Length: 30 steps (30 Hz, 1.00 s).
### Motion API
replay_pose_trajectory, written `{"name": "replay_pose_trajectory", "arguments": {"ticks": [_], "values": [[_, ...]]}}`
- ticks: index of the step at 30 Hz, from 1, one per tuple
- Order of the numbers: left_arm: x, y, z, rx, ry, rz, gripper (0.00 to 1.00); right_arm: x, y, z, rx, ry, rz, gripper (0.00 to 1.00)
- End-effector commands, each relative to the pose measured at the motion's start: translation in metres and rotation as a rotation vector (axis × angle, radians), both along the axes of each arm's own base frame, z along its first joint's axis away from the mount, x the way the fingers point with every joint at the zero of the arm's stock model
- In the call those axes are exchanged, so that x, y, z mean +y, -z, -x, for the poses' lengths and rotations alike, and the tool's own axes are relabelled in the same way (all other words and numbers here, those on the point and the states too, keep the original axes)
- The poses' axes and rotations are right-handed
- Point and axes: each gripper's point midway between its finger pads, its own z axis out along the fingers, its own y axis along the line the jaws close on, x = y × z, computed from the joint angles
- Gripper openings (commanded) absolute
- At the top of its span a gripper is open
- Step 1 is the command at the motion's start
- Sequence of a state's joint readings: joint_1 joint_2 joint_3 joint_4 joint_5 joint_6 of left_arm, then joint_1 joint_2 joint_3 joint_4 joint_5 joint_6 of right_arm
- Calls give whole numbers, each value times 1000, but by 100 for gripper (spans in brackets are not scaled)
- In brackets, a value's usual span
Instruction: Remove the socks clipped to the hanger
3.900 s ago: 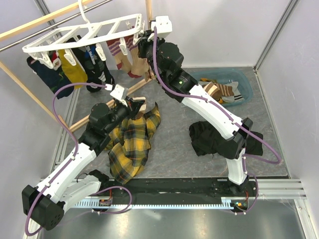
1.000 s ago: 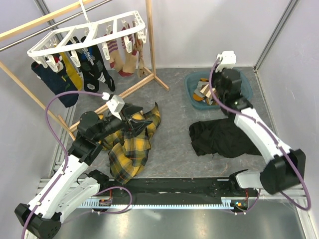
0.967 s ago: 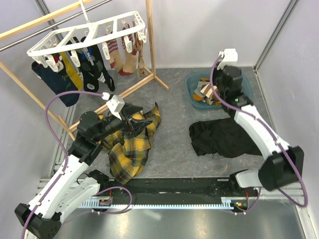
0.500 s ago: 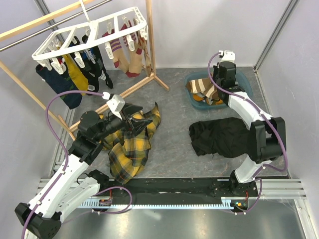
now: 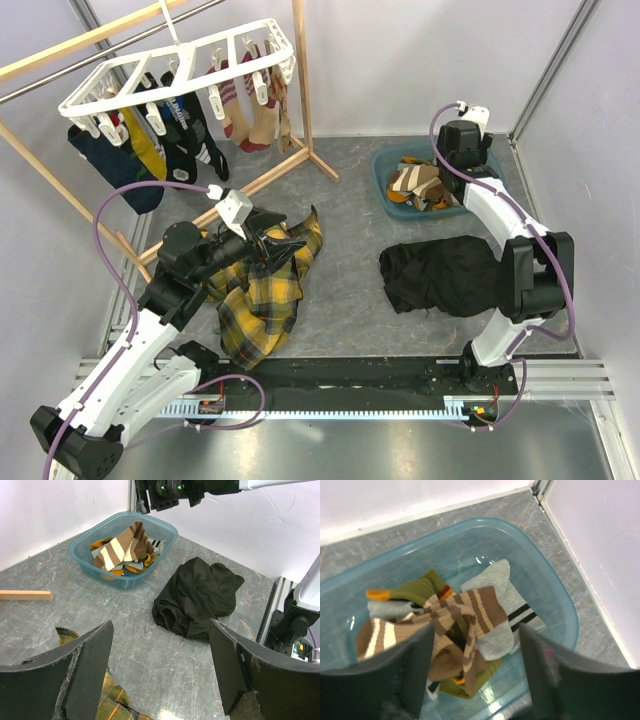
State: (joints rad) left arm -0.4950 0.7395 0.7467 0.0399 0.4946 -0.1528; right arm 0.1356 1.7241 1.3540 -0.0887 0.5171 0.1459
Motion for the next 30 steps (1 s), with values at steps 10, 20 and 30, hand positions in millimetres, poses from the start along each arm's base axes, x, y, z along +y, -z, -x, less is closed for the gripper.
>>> {"name": "replay_pose_trajectory", "arguments": {"ticks": [10,20,30], "values": [[4,-14,-6,-51,-37,-8,84,111,-107,114,-102,-439,-502,98],[8,-28,4,-72,-31,16,99,118,-115,216,-219,-601,-481,98],[9,-29,3,-82,-43,26,99,111,-120,256,-280,-634,-479,98]]}}
